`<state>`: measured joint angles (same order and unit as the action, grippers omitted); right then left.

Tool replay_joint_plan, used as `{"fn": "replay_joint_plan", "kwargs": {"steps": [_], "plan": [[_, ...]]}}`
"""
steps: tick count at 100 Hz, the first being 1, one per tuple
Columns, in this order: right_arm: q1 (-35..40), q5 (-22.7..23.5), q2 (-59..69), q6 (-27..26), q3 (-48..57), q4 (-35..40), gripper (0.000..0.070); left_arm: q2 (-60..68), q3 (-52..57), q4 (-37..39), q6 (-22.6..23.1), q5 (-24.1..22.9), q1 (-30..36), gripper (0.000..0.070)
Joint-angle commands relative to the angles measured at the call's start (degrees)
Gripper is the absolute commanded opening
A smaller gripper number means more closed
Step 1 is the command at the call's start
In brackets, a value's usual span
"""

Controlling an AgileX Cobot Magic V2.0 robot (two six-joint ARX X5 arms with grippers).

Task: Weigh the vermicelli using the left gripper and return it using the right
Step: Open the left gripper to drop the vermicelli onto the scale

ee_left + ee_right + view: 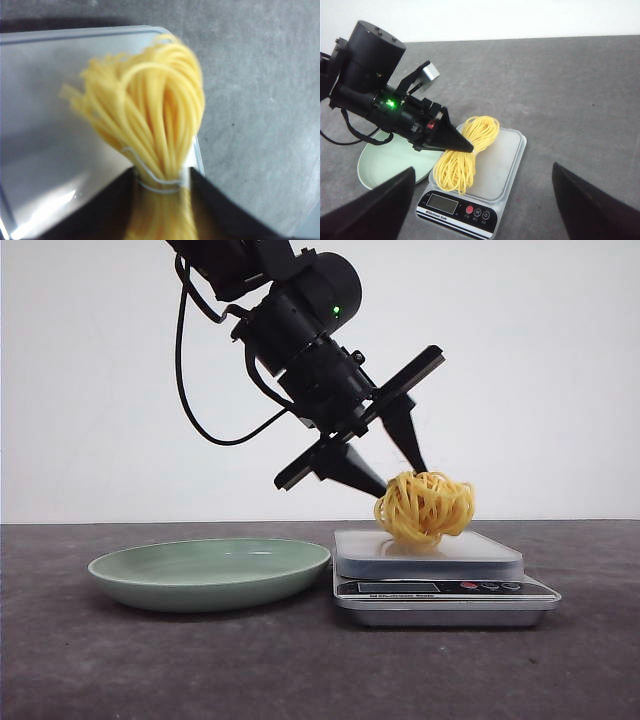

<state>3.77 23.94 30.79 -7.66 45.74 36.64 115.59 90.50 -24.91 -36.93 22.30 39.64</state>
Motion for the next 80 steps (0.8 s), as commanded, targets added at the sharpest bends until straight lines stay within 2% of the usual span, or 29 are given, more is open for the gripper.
{"fn": "replay_joint_plan", "kwargs": {"steps": [1, 25, 46, 63, 80], "plan": [[0.2, 0.1, 0.2, 0.7, 1.2, -0.4, 0.0553, 0.7, 1.8, 0.4, 0.7, 0.3, 0.4, 0.0354], [0.2, 0.0, 0.2, 0.9, 1.2, -0.1, 0.0553, -0.8, 1.8, 0.5, 3.1, 0.6, 0.2, 0.0353], [0.2, 0.0, 0.2, 0.9, 1.2, 0.3, 0.0553, -8.9, 1.8, -0.7, 7.5, -2.0, -2.4, 0.0347], [0.2, 0.0, 0.2, 0.9, 1.2, 1.1, 0.0553, -20.2, 1.8, -5.6, 14.2, -6.8, -5.0, 0.0347], [0.2, 0.1, 0.2, 1.1, 1.2, 1.6, 0.0553, -33.0, 1.8, -10.3, 20.5, -14.4, -5.7, 0.0347]]}}
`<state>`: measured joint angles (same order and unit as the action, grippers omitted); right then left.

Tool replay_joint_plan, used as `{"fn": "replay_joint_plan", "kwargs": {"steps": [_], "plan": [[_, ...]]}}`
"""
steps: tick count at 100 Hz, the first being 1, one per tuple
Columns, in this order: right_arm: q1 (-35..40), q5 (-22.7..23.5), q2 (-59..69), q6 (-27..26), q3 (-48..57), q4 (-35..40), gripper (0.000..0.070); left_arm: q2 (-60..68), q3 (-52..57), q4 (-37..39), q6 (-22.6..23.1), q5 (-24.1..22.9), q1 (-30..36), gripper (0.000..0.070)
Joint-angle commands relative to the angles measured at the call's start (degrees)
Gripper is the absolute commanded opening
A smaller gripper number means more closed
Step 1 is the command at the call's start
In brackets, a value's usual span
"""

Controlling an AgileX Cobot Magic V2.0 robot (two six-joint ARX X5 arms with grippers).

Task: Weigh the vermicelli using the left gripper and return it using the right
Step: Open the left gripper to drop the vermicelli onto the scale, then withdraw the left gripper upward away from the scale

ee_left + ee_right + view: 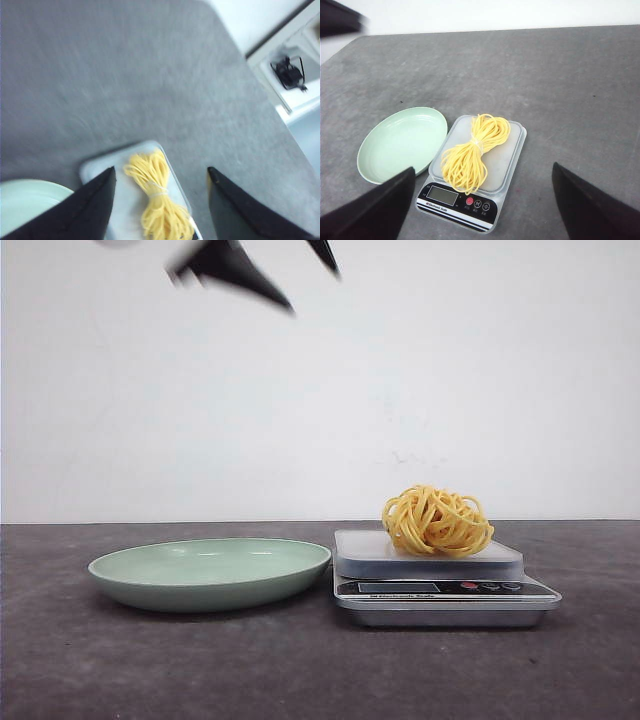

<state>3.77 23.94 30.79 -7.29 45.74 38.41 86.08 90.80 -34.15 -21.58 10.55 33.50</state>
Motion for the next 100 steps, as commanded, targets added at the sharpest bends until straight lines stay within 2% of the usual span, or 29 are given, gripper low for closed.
{"fn": "replay_joint_plan", "kwargs": {"steps": [1, 30, 53, 76, 100], "plan": [[0.2, 0.0, 0.2, 0.7, 1.2, -0.2, 0.0553, -4.2, 1.5, -1.3, 5.6, -3.1, 0.5, 0.0347], [0.2, 0.1, 0.2, 1.4, 1.2, -0.2, 0.0553, -24.5, 1.5, -11.5, 11.7, -13.4, 1.3, 0.0347], [0.2, 0.1, 0.2, 1.7, 1.1, 0.5, 0.0553, -38.8, 1.4, -21.2, 11.9, -21.1, 1.3, 0.0347], [0.2, 0.0, 0.2, 2.0, 1.2, 1.0, 0.0553, -51.2, -2.4, -30.7, 9.1, -25.4, 1.3, 0.0347], [0.2, 0.1, 0.2, 1.9, 1.1, 1.1, 0.0553, -63.9, -16.8, -30.1, 4.0, -26.0, 1.3, 0.0347]]}}
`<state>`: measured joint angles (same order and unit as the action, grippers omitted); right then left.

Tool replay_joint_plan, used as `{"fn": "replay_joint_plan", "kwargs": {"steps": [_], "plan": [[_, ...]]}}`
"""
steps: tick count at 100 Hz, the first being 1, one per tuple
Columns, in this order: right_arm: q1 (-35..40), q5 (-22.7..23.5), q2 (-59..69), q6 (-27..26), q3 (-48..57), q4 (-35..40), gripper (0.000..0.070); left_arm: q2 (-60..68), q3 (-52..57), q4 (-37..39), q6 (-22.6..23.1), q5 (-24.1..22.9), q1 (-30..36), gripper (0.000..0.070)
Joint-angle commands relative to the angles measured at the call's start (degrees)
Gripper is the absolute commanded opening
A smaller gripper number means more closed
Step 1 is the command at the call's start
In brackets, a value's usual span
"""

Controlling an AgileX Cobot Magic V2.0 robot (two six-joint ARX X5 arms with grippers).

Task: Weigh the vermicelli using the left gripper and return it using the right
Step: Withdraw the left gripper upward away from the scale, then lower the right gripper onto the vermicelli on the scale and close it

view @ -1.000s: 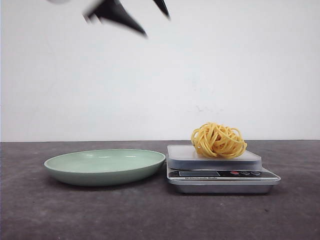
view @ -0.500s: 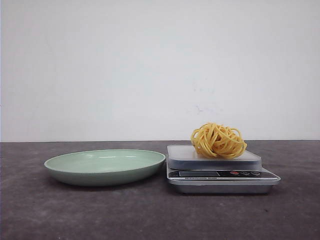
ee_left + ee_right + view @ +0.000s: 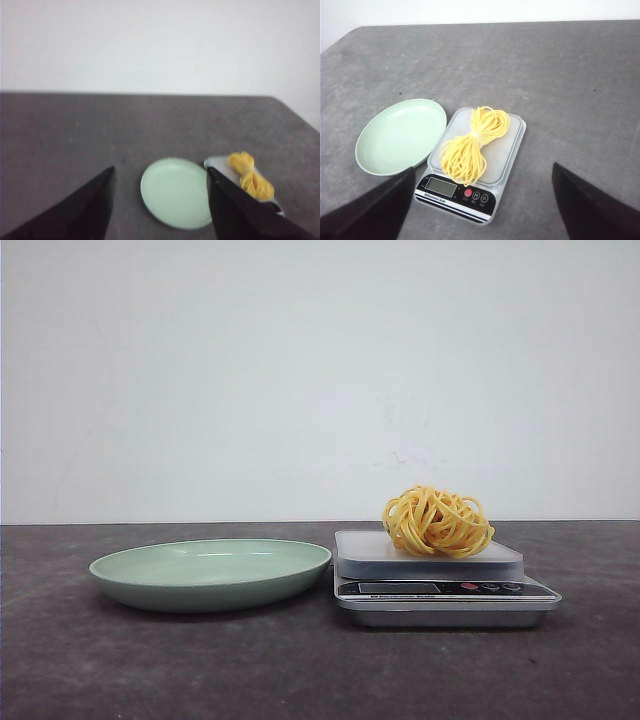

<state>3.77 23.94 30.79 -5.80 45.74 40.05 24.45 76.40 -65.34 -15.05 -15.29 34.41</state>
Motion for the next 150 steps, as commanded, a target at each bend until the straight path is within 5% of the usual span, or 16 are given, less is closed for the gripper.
{"fn": "replay_joint_plan", "kwargs": {"steps": [1, 27, 59, 83, 108, 150], "plan": [[0.2, 0.1, 0.2, 0.4, 1.1, -0.5, 0.0553, -2.6, -3.0, 1.1, -2.7, -0.2, 0.4, 0.0347], [0.2, 0.4, 0.2, 0.0, 1.2, -0.5, 0.0552, -6.9, -16.7, 2.1, -3.7, -0.1, 0.4, 0.0348], [5.9, 0.9, 6.9, -4.2, 4.0, -4.1, 0.0551, -6.9, -18.6, 7.9, -4.0, -0.1, 0.4, 0.0347], [15.4, -5.9, 21.0, -9.6, 14.4, -4.3, 0.055, -6.9, -18.6, 6.1, -4.0, -0.2, 0.4, 0.0347], [21.1, -6.7, 39.3, -13.2, 23.6, -3.6, 0.0551, -6.9, -18.6, 6.2, -4.1, -0.1, 0.4, 0.0347], [22.0, -12.2, 61.6, -13.7, 32.6, 1.9, 0.055, -6.9, -18.6, 6.2, -4.1, -0.1, 0.4, 0.0348]]}}
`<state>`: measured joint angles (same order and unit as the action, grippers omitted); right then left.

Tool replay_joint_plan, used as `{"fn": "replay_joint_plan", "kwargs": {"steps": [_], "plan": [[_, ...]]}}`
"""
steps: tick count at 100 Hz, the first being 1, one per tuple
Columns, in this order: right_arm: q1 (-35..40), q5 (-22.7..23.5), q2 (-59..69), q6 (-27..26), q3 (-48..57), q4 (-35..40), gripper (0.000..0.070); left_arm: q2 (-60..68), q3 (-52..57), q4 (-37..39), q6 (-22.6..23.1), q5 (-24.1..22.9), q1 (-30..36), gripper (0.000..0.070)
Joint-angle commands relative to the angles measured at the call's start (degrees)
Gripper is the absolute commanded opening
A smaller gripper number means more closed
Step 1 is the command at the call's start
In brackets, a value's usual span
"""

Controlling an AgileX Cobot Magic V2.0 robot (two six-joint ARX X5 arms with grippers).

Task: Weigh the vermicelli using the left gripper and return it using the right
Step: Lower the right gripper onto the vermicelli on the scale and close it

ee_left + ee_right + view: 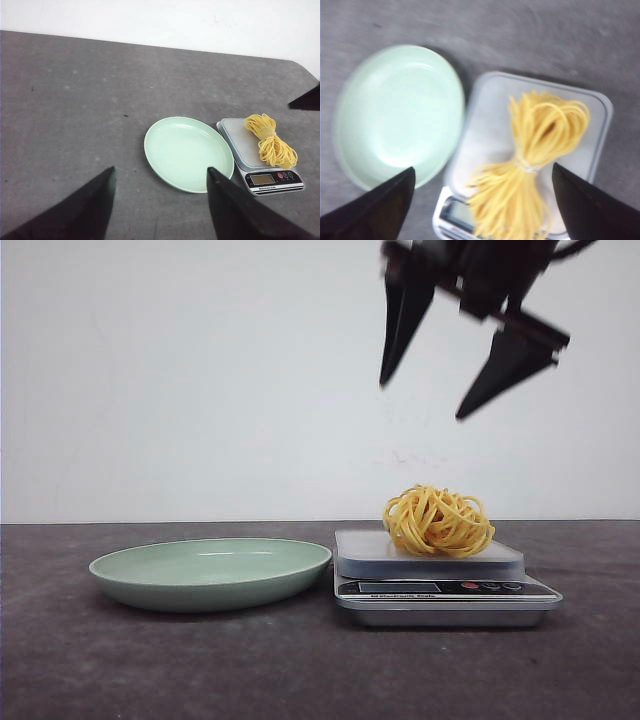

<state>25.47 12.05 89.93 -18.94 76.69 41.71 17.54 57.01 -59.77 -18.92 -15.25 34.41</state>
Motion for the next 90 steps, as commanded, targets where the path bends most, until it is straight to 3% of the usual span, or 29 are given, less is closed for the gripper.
{"fn": "replay_joint_plan", "kwargs": {"steps": [1, 39, 48, 80, 90], "plan": [[0.3, -0.4, 2.8, -0.6, 1.7, 0.3, 0.0551, 0.0, 0.8, 0.6, -0.2, -0.2, 0.4, 0.0348], [0.3, -3.3, 11.3, -0.6, 2.0, 1.1, 0.0537, 0.0, 0.8, 0.5, -0.2, -0.2, 0.4, 0.0348], [0.2, -3.3, 11.8, -0.7, 2.0, 0.7, 0.0504, 0.0, 0.8, 0.5, -0.2, -0.2, 0.4, 0.0348], [0.2, -2.9, 13.5, -1.3, 2.1, 0.2, 0.0502, 0.0, 0.8, -0.2, -0.2, -0.2, 0.4, 0.0348], [0.2, -2.9, 13.5, -1.3, 2.1, 0.0, 0.0416, 0.0, 0.8, -0.3, -0.2, -0.2, 0.4, 0.0348]]}}
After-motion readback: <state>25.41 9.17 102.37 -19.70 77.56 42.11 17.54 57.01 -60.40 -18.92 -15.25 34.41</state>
